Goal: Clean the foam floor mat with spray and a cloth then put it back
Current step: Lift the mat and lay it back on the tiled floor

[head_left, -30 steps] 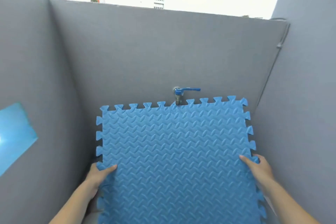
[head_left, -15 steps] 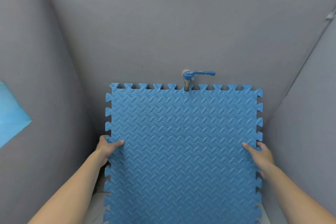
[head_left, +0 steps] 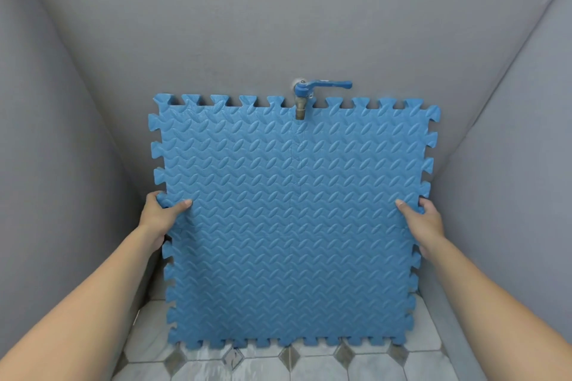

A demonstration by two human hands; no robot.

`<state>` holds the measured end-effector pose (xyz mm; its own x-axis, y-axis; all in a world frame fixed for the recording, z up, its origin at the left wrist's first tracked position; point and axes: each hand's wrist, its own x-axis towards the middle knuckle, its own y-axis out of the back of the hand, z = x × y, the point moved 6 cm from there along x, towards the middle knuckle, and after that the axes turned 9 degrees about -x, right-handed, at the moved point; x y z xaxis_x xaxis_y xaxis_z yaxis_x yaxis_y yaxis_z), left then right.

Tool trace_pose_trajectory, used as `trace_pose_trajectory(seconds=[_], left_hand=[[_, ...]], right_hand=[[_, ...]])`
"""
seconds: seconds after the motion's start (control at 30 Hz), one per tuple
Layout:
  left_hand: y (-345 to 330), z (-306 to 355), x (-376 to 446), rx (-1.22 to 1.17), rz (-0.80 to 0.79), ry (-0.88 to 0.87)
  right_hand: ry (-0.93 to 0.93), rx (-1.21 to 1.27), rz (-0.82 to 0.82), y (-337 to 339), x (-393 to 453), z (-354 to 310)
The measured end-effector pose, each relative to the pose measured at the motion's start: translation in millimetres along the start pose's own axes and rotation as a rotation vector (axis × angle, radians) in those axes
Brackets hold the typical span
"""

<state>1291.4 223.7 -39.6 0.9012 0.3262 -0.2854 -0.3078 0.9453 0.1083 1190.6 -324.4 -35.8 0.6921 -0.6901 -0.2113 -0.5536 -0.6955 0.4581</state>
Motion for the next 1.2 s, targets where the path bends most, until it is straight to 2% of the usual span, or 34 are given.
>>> trace_pose_trajectory(seconds=[0.07, 0.1, 0.17, 0.27, 0.37, 0.47, 0.63, 0.77, 1.2], left_hand=[[-0.9, -0.3, -0.9, 0.039, 0.008, 0.001], [-1.6, -1.2, -1.7, 0.063, 0.014, 0.003], [-1.2, -1.1, -2.1, 0.089, 0.019, 0.009], [0.8, 2.8, -1.4, 0.109, 0.017, 0.010], [2.4, 4.5, -5.0, 0.111, 0.019, 0.009], [2.6, 4.3, -12.1, 0.097, 0.021, 0.007], [6.2, -2.1, -21.0, 0.113, 0.012, -0.005], [5.4, -10.6, -30.2, 0.120, 0.012, -0.020], [4.3, -13.2, -37.7, 0.193, 0.019, -0.032]], right_hand=[[-0.037, -0.190, 0.104, 4.6, -6.6, -16.5], [0.005, -0.271, 0.199, 6.8, -12.8, -36.1], [0.285, -0.306, 0.318, 0.8, -38.2, -103.6], [0.791, -0.308, 0.268, -27.2, -91.4, -223.4], [1.038, -0.654, 0.197, -69.2, -115.8, -303.3], [1.036, -1.028, 0.132, -103.7, -108.6, -315.8], [1.010, -1.192, 0.269, -114.1, -103.7, -316.7], [0.954, -1.237, 0.289, -117.6, -102.0, -315.6], [0.938, -1.263, 0.352, -119.1, -106.0, -322.1]])
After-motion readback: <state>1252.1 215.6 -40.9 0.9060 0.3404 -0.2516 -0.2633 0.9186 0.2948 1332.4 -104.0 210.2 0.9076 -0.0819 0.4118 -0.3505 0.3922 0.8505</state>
